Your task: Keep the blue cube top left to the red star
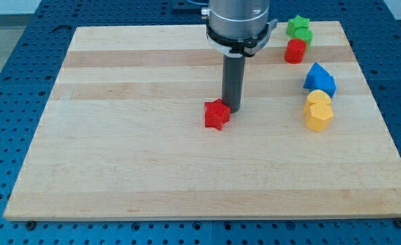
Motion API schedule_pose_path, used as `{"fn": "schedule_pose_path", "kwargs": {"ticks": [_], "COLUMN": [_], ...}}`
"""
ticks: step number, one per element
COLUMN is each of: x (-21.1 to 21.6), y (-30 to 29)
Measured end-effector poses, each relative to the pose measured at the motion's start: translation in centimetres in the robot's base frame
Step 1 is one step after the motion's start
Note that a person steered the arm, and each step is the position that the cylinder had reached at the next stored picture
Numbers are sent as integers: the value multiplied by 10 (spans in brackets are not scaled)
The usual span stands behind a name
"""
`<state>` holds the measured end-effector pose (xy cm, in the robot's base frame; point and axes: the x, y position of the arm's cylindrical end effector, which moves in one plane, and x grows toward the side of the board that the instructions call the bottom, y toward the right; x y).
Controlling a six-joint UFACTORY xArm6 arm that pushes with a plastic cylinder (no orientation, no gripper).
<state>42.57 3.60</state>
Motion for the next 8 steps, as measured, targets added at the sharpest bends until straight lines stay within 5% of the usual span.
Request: {"fn": "schedule_pose_path", "kwargs": {"ticks": [3, 6, 8], "x": [-102, -87, -34], "y": [96, 226, 221]}}
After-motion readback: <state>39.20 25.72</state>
